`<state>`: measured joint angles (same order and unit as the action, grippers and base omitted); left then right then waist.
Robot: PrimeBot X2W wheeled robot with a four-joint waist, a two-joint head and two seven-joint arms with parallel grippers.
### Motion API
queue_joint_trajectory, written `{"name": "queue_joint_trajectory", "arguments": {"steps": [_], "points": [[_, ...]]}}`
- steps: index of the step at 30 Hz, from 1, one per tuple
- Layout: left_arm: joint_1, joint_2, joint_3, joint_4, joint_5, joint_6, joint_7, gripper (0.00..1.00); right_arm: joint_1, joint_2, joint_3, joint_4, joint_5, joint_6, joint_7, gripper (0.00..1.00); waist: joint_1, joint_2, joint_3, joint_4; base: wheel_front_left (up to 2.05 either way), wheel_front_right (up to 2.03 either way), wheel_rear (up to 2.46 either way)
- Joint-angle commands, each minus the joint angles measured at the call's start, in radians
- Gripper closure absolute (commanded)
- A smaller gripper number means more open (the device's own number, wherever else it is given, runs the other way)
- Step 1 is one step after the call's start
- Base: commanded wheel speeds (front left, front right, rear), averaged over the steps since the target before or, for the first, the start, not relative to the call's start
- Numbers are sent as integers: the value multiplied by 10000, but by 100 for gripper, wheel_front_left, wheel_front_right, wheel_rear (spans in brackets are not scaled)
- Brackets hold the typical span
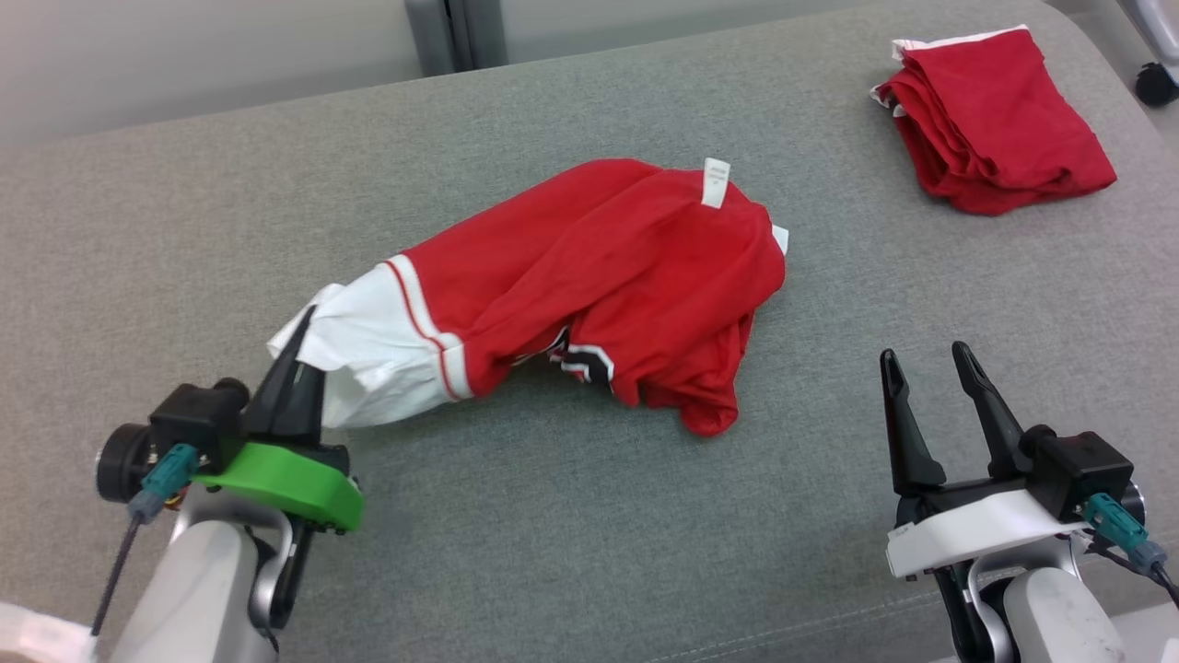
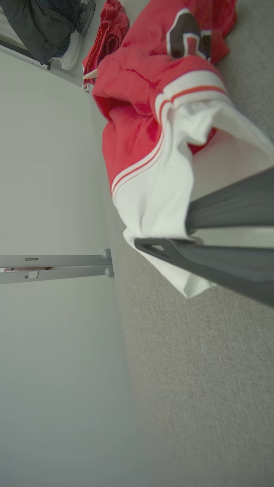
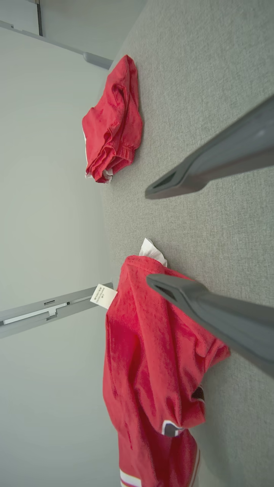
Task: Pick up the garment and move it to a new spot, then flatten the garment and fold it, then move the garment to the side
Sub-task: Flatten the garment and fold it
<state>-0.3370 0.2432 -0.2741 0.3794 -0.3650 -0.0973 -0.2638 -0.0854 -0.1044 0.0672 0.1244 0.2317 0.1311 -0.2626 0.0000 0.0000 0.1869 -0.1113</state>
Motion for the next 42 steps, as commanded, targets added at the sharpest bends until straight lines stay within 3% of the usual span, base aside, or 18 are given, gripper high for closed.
{"name": "queue_joint_trajectory", "arguments": {"steps": [1,7,12,13,14,15,30,42], "points": [[265,210,281,-259,112,123,-5,100,100,8,-38,13,14,-6,-31,0,0,0,-165,237,0,0,0],[1191,628,1240,-1086,121,486,-5,100,162,34,-23,39,32,-6,-31,0,0,0,-222,539,0,0,0],[2003,469,1316,-865,-30,489,-5,100,126,23,17,91,61,-6,-31,0,0,0,-182,727,0,0,0],[2055,410,1295,-803,-39,470,-5,80,129,13,10,100,68,-6,-31,0,0,0,-193,758,0,0,0],[2103,357,1280,-736,-33,472,-5,45,141,-2,2,112,70,-6,-31,0,0,0,-222,807,0,0,0],[2124,319,1297,-717,-13,491,-5,0,158,-15,-1,125,72,-6,-31,0,0,0,-251,844,0,0,0],[2928,-74,2730,-1856,252,529,-5,0,417,-170,-128,159,54,-6,-31,0,0,0,-928,1532,0,0,0],[3217,-877,3173,-2251,947,288,-5,0,536,-124,108,272,121,-6,-31,0,0,0,-1031,1462,0,0,0]]}}
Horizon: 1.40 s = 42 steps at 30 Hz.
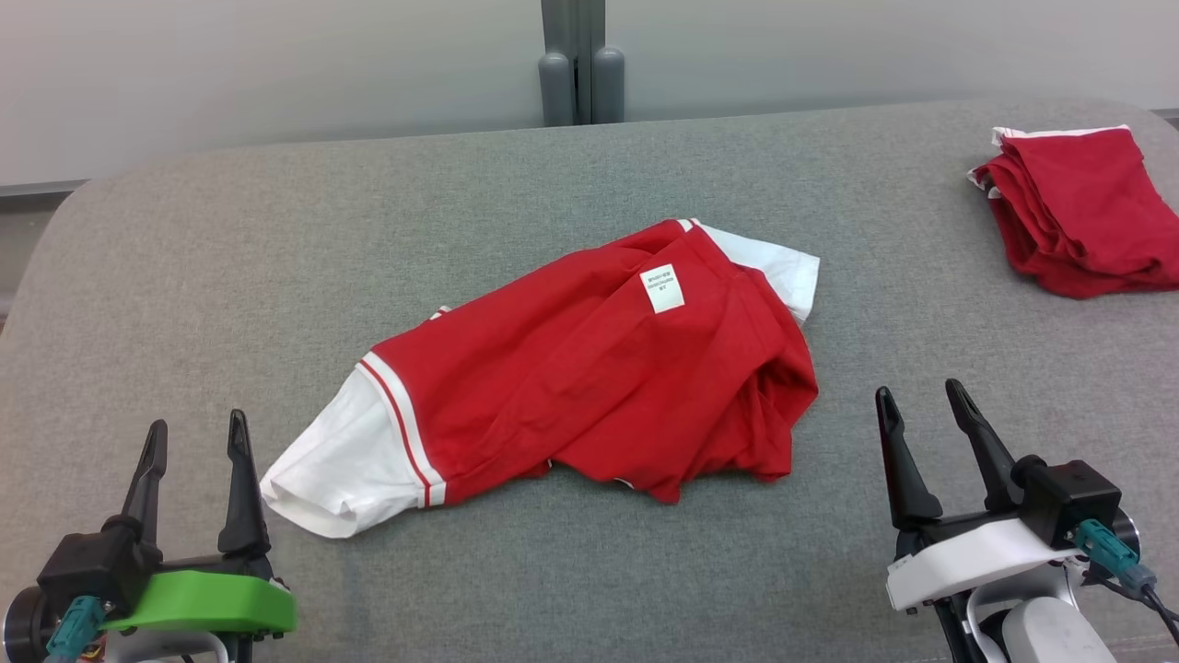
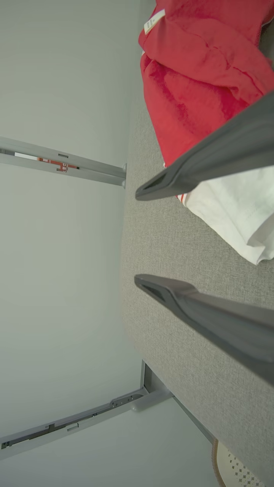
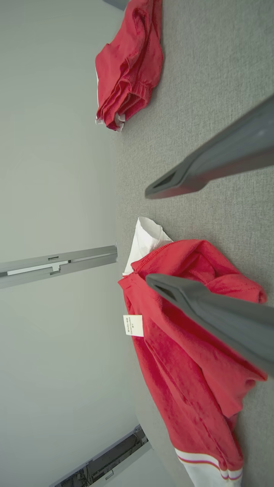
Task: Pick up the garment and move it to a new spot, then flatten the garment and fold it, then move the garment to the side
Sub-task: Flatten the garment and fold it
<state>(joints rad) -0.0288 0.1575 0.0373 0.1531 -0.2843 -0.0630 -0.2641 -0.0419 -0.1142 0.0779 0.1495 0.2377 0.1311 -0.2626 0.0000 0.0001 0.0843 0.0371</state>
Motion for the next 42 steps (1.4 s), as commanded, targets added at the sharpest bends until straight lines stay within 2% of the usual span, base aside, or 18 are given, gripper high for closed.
{"name": "queue_joint_trajectory", "arguments": {"steps": [1,7,12,16,21,31,32,33,34,42], "points": [[136,-52,93,27,177,-87,-1,0,61,-31,23,38,52,-6,-31,0,0,-1,-2,-37,0,0,0],[-46,-278,194,84,377,-269,1,0,-870,-386,777,368,-58,-6,-24,0,0,-1,89,-11,0,0,0],[-277,-459,133,132,511,-427,-1,0,-2410,-779,1555,964,-98,-5,464,0,0,-1,316,196,0,0,0],[-486,-604,77,228,581,-516,1,0,-3894,-1012,2158,1876,3,-5,958,0,0,-1,594,447,0,0,0],[-816,-756,-89,386,633,-592,-1,0,-5299,-1278,2788,3571,182,-6,1414,0,0,-1,833,935,0,0,0],[-1117,-963,-194,561,615,-668,1,0,-6356,-1148,3508,6300,1050,-6,1738,0,0,-1,1053,1513,0,0,0],[-1111,-980,-174,576,607,-666,1,0,-6380,-1100,3666,6590,1243,-6,1670,54,0,-1,1075,1544,0,0,0],[-1114,-987,-160,577,604,-669,1,0,-6404,-1094,3723,6668,1337,-6,1589,81,0,-1,1087,1546,0,0,0],[-1113,-996,-146,565,610,-673,1,0,-6434,-1106,3813,6749,1428,-6,1466,100,0,-1,1104,1545,0,0,0],[-1015,-1031,-20,621,718,-690,1,0,-6447,-1223,4152,6687,1713,-6,184,100,0,-1,896,1189,0,0,0]]}}
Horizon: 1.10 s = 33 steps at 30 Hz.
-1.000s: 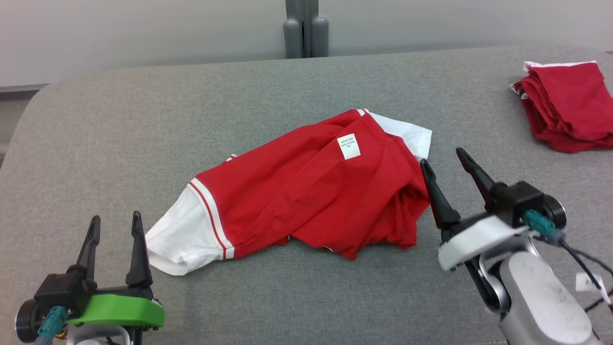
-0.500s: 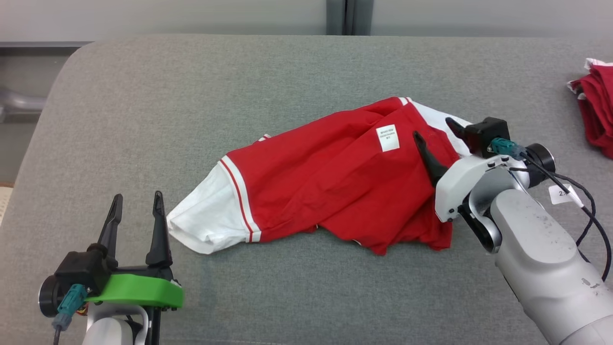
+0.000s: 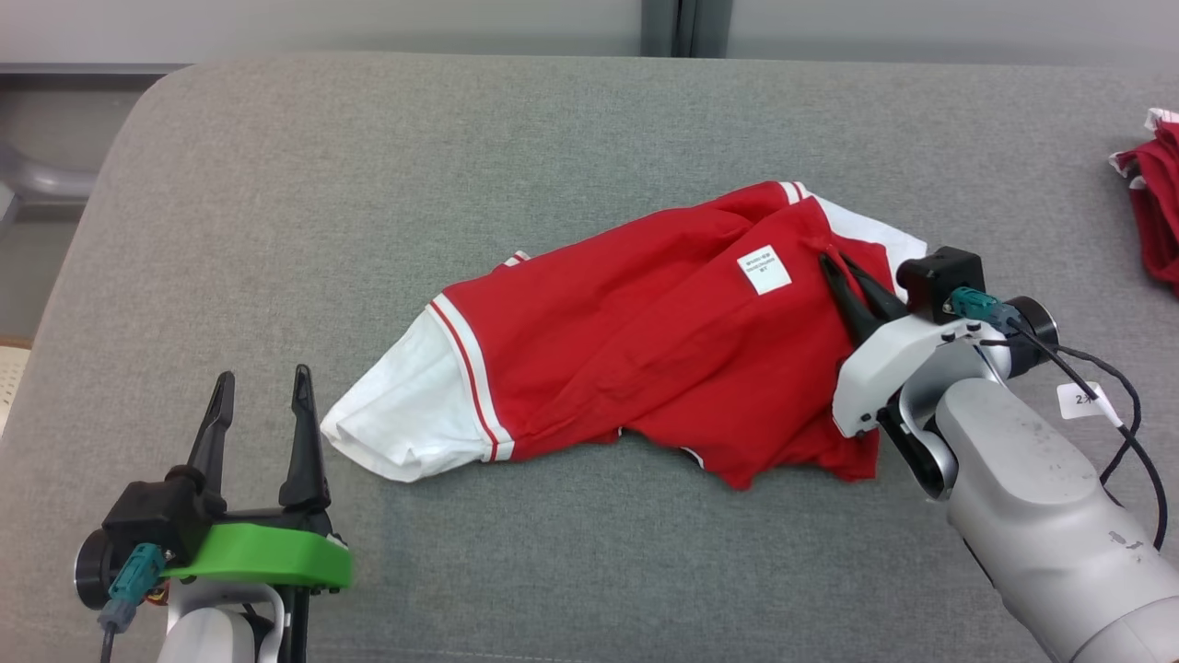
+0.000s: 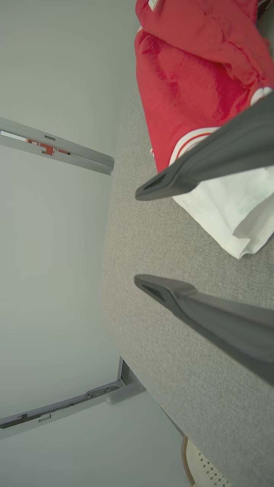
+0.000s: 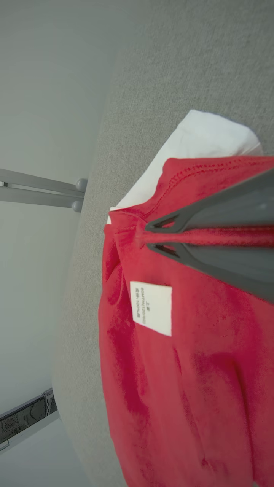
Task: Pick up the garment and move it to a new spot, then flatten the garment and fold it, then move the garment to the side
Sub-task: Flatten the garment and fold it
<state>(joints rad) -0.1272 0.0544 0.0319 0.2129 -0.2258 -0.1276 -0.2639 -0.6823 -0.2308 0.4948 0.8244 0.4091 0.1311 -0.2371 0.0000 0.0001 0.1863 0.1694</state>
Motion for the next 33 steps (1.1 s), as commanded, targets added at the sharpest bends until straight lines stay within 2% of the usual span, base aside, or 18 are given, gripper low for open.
{"name": "queue_joint_trajectory", "arguments": {"steps": [1,4,12,19,25,26,27,33], "points": [[18,0,64,23,142,-43,-1,0,45,-105,-32,-158,-25,-6,-151,100,0,-1,-178,-206,0,0,0],[197,-7,122,10,181,-47,-1,0,527,-338,-265,-762,-75,-6,-280,100,0,-1,-381,-452,0,0,0],[549,-16,133,-17,134,-48,-1,0,3188,-898,-1560,-4361,-620,-6,-281,100,0,-1,-637,-1141,0,0,0],[597,-24,-2,-4,54,-48,-3,0,5885,-608,-2383,-6162,-921,-6,-282,100,0,-1,-632,-1418,0,0,0],[582,-27,-55,30,31,-49,-1,0,7310,-71,-2496,-6584,-990,-6,-283,100,0,-1,-652,-1487,0,0,0],[587,-28,-53,33,39,-49,-1,0,7423,-14,-2520,-6619,-1041,-6,-283,77,0,-1,-657,-1498,0,0,0],[596,-28,-51,37,49,-49,-1,0,7524,49,-2557,-6663,-1081,-6,-283,0,0,-1,-663,-1515,0,0,0],[620,-28,-26,52,104,-50,-1,0,7238,17,-2812,-7232,-1223,-6,-284,0,0,-1,-696,-1596,0,0,0]]}}
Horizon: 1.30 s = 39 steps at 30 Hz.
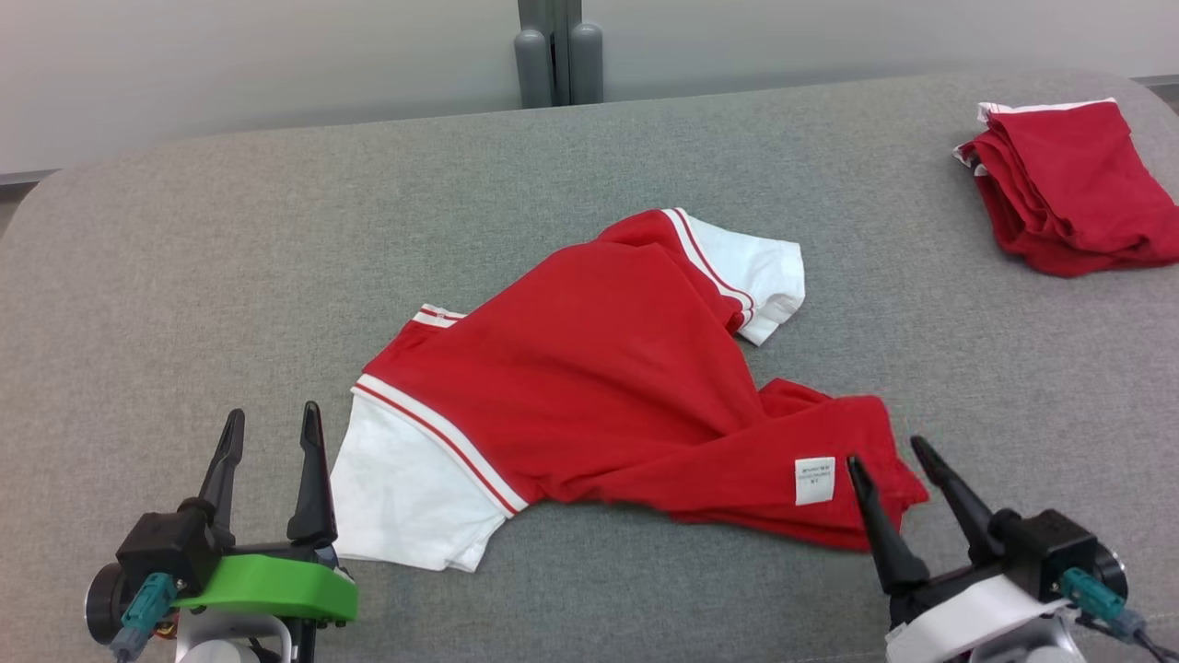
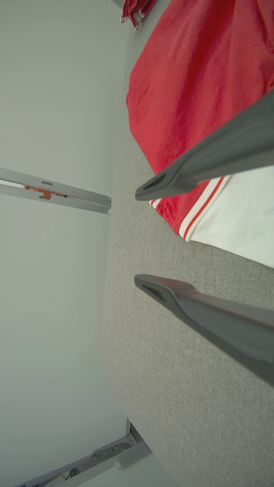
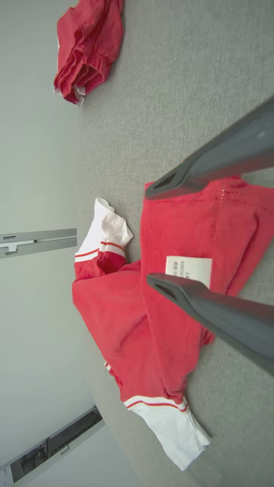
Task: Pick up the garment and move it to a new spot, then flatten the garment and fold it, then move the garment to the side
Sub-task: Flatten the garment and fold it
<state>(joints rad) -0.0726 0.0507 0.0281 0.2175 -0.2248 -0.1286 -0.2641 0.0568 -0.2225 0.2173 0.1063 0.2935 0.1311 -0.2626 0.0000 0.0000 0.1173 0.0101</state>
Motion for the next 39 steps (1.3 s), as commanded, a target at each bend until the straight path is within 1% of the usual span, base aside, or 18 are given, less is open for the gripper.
{"name": "queue_joint_trajectory", "arguments": {"steps": [1,4,8,11,17,24,27,30,34,35,36,39], "points": [[71,8,9,2,104,-40,1,0,-266,-135,-60,-137,-78,-6,-29,0,0,0,-12,-7,0,0,0],[36,7,-27,-8,129,-40,1,0,-875,-499,-36,-252,-121,-6,-29,0,0,0,-28,8,0,0,0],[-71,7,-132,28,126,-40,1,0,-2024,-982,275,213,-122,-6,59,0,0,0,-12,107,0,0,0],[-153,8,-183,35,84,-41,1,0,-3004,-1245,615,788,-28,-6,457,0,0,0,57,243,0,0,0],[-316,11,-326,102,1,-39,1,0,-4467,-1489,1545,2330,319,-7,1370,0,0,0,202,621,0,0,0],[-313,10,-309,144,-56,-39,-1,0,-5107,-1631,2846,3935,1456,-7,2537,0,0,0,242,932,0,0,0],[-235,10,-300,155,-80,-39,-1,0,-5263,-1844,3530,4393,2024,-7,3242,0,0,0,227,976,0,0,0],[-201,9,-282,176,-92,-39,-1,0,-5389,-2015,4132,4620,2501,-7,3845,0,0,0,214,972,0,0,0],[-264,9,-337,207,-119,-40,1,0,-5473,-2271,5202,4596,3247,-2,4862,0,0,0,226,947,0,0,0],[-295,9,-361,210,-130,-40,-1,0,-5489,-2339,5509,4517,3510,-2,5134,57,0,0,237,949,0,0,0],[-323,9,-364,207,-138,-40,1,0,-5533,-2369,5684,4401,3698,1,5212,100,0,0,250,945,0,0,0],[-390,9,-367,181,-178,-40,1,0,-5990,-2619,5676,4180,4031,-5,4830,100,0,0,300,919,0,0,0]]}}
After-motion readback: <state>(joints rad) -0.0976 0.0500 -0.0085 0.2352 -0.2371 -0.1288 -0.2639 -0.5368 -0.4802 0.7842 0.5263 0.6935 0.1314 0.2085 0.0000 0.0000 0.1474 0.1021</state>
